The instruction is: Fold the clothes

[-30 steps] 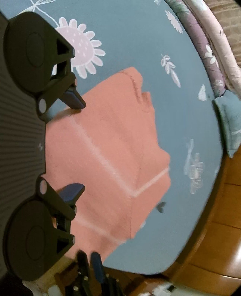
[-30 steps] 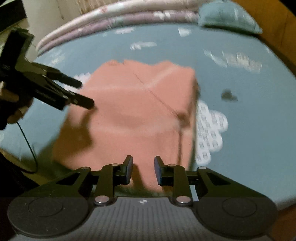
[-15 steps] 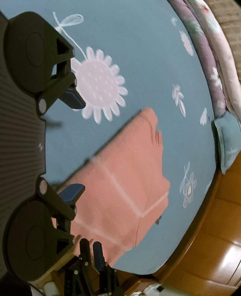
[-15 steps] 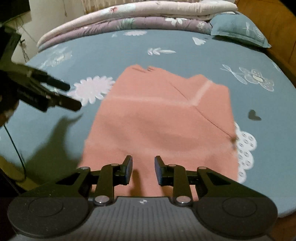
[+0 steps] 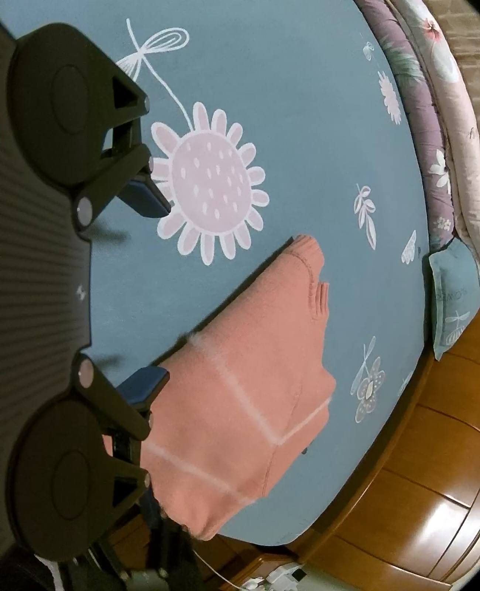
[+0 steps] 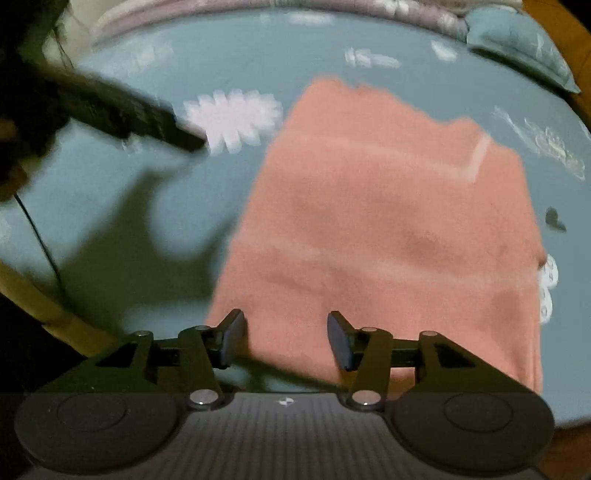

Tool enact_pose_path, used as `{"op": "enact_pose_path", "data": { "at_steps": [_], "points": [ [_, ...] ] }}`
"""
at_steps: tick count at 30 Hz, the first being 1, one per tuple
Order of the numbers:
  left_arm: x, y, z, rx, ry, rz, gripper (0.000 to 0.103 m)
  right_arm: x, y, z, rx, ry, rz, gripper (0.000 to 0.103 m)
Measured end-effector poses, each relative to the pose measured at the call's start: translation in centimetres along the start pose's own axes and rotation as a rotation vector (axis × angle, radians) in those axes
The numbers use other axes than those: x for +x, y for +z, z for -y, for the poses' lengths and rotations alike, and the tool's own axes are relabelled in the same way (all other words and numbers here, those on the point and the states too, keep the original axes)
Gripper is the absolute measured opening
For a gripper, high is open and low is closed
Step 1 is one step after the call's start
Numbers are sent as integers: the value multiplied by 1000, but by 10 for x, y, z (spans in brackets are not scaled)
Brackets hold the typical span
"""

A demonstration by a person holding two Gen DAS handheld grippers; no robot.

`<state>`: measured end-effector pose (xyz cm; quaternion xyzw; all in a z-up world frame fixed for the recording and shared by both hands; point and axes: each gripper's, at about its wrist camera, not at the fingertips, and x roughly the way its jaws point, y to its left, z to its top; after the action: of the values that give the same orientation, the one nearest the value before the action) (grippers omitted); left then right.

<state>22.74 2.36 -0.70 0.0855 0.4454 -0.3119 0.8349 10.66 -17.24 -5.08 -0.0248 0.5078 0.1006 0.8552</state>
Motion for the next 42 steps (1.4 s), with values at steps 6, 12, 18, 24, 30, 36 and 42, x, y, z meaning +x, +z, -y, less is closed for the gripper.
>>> {"op": "enact_pose_path", "data": {
  "at_steps": [6, 12, 18, 24, 30, 36, 42],
  "points": [
    [1, 1, -6, -28, 21, -20, 88, -36, 33, 41, 48, -65, 145, 65],
    [8, 9, 6, -62, 57, -29, 88, -25, 74, 95, 79, -138, 237, 68],
    [13, 19, 24, -86, 95, -39, 88, 4, 76, 125, 89, -94, 200, 68],
    [20, 46, 50, -112, 120, -28, 88, 20, 71, 153, 137, 19, 191, 76],
    [30, 85, 81, -124, 46, 37, 88, 25, 67, 166, 145, 92, 207, 78],
    [67, 87, 82, -227, -80, -43, 88, 26, 60, 169, 148, 122, 240, 80],
    [89, 86, 62, -360, -142, -68, 95, 25, 55, 167, 155, 114, 267, 80]
  ]
}}
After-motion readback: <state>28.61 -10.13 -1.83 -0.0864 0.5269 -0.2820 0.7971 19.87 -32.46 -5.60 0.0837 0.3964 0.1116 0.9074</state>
